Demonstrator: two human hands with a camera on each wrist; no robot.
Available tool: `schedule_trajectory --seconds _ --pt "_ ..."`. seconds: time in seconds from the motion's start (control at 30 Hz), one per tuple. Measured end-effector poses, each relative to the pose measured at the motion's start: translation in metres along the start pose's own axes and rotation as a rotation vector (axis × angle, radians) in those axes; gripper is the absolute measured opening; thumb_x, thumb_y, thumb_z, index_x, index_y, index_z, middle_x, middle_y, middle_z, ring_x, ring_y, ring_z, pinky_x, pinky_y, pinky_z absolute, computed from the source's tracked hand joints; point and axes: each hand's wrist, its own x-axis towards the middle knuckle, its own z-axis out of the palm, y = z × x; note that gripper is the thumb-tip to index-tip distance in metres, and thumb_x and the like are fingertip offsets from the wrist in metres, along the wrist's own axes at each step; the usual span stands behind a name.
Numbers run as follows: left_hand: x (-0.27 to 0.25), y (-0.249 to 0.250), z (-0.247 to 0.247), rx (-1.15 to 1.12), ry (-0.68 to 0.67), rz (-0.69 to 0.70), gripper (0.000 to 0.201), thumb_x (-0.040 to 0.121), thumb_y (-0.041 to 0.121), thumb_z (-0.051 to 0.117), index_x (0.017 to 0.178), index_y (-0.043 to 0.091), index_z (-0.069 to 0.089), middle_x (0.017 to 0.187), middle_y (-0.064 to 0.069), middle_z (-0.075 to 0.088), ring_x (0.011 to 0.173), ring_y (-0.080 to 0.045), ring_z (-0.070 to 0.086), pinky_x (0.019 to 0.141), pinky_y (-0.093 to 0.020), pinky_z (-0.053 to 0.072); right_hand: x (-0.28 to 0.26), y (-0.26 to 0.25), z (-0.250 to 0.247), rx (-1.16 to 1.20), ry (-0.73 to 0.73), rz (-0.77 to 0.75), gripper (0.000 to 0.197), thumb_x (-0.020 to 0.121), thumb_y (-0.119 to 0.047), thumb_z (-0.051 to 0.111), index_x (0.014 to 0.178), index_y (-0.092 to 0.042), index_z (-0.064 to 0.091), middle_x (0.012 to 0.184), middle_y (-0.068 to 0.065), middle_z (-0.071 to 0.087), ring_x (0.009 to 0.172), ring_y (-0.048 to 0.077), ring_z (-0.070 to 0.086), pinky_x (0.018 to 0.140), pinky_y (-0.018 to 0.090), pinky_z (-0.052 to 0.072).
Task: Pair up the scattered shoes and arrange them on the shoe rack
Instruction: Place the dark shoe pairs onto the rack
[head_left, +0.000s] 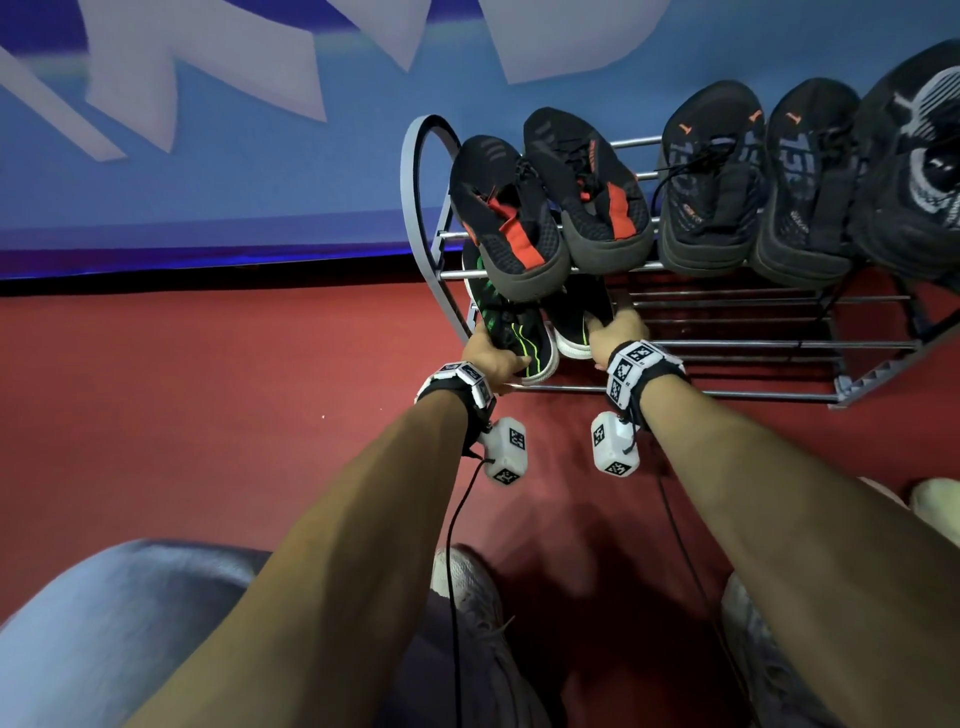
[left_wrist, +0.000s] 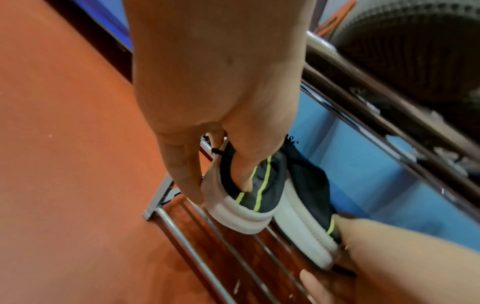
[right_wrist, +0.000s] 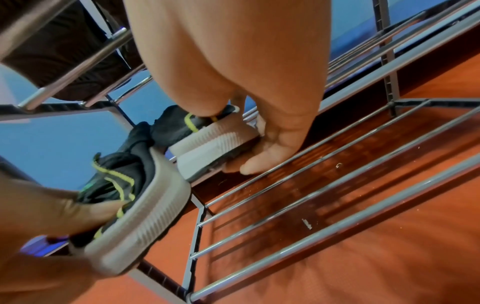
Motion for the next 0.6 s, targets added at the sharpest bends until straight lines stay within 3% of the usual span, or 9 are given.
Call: schedule_trajectory --seconds 0.03,0.13,0.27,0.37,0.47,0.53,0.6 --pt "0.004 0.000 0.000 -0.024 0.025 0.009 0.066 0.081 -0.008 0.076 0.137 0.008 0.045 0.126 -0.019 0.066 0.109 -0.030 0.067 0.102 -0.054 0.051 -0.003 -0.001 -0.001 0.004 0.038 -0.027 0.041 0.092 -0.029 0.064 0.129 -0.010 0.058 0.120 0.020 0.066 0.107 0.042 0.064 0.087 0.043 0.055" --pt "0.015 -0.004 -0.002 -0.053 0.098 0.035 0.067 0.077 -0.010 0.068 0.138 0.010 0.048 0.122 -0.021 0.068 0.111 -0.037 0.068 0.097 -0.058 0.054 -0.009 -0.004 0.000 0.095 0.041 -0.030 0.035 0.093 -0.023 0.061 0.127 -0.016 0.062 0.117 0.016 0.068 0.101 0.043 0.067 0.087 0.048 0.056" --pt "0.034 -0.023 -0.002 -0.027 0.170 0.037 0.073 0.070 0.006 0.065 0.142 0.017 0.055 0.119 -0.010 0.072 0.104 -0.032 0.071 0.092 -0.050 0.059 -0.003 0.006 0.003 0.116 -0.016 -0.055 0.040 0.094 -0.025 0.055 0.133 -0.031 0.058 0.124 0.004 0.066 0.106 0.036 0.067 0.086 0.052 0.058" --pt "0.038 -0.024 0.000 -0.033 0.233 0.038 0.074 0.071 0.007 0.058 0.145 0.019 0.053 0.124 -0.010 0.070 0.106 -0.033 0.071 0.091 -0.048 0.059 0.001 0.009 0.001 0.125 -0.032 -0.051 0.040 0.095 -0.026 0.057 0.135 -0.030 0.057 0.125 0.003 0.066 0.109 0.033 0.066 0.089 0.050 0.057" --pt "0.014 -0.009 0.000 -0.039 0.255 0.035 0.076 0.070 0.009 0.057 0.146 0.018 0.052 0.127 -0.011 0.068 0.109 -0.036 0.069 0.094 -0.048 0.058 0.003 0.011 0.004 0.154 -0.030 -0.050 0.038 0.094 -0.024 0.058 0.133 -0.026 0.060 0.115 0.000 0.066 0.107 0.033 0.067 0.088 0.051 0.058" --pt "0.005 -0.005 0.002 -0.016 0.263 0.051 0.068 0.078 0.007 0.057 0.145 0.019 0.054 0.129 -0.009 0.067 0.111 -0.032 0.068 0.096 -0.045 0.057 0.002 0.013 0.004 0.166 -0.020 -0.068 0.039 0.094 -0.024 0.059 0.132 -0.027 0.060 0.109 -0.003 0.064 0.105 0.033 0.068 0.087 0.051 0.058" --pt "0.001 -0.002 0.002 0.029 0.243 0.072 0.061 0.081 0.008 0.055 0.141 0.020 0.057 0.123 -0.007 0.070 0.105 -0.032 0.070 0.093 -0.044 0.059 0.001 0.013 0.004 0.161 -0.018 -0.080 0.040 0.093 -0.025 0.059 0.132 -0.029 0.059 0.115 0.000 0.066 0.105 0.033 0.068 0.086 0.052 0.058"
